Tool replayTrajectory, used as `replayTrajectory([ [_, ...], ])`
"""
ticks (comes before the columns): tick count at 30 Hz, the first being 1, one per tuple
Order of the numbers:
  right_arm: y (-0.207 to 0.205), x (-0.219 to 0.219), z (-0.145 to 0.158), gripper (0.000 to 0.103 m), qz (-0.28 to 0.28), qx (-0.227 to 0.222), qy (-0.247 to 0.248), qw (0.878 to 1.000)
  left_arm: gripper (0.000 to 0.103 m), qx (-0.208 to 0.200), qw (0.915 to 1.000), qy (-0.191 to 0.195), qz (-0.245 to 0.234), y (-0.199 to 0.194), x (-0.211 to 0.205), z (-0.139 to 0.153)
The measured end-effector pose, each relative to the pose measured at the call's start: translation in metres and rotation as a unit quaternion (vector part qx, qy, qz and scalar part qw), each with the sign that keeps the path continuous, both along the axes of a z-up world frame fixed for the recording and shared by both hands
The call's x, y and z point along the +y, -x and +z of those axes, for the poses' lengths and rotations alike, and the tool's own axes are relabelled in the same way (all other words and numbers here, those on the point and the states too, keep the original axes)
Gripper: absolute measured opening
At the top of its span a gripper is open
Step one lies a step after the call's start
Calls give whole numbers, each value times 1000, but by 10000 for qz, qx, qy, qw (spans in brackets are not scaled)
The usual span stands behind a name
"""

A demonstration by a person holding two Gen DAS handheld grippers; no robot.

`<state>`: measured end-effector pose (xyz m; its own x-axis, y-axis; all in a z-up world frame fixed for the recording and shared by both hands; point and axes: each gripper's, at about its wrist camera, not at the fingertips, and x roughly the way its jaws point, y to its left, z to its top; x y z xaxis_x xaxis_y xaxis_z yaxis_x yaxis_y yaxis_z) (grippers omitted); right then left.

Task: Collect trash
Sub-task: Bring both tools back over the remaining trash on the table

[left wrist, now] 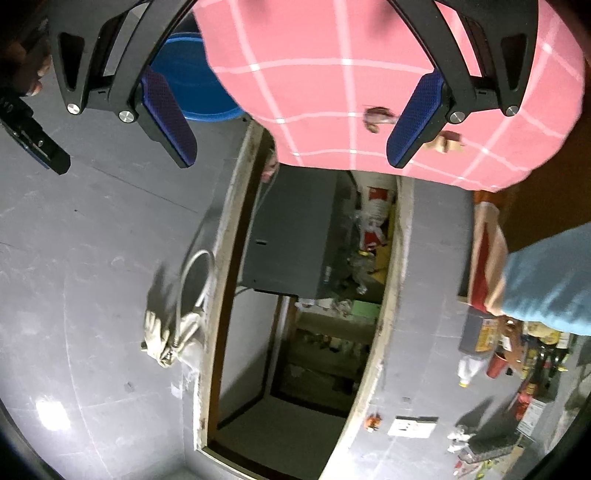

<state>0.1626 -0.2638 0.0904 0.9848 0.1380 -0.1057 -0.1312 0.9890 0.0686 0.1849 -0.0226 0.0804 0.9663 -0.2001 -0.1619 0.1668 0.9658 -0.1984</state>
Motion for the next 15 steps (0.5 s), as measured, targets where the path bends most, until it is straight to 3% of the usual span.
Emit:
replayTrajectory([
  [15, -6, 77, -7, 103, 811, 74, 267, 9963, 101, 158, 9967, -262, 751, 36, 71, -25],
])
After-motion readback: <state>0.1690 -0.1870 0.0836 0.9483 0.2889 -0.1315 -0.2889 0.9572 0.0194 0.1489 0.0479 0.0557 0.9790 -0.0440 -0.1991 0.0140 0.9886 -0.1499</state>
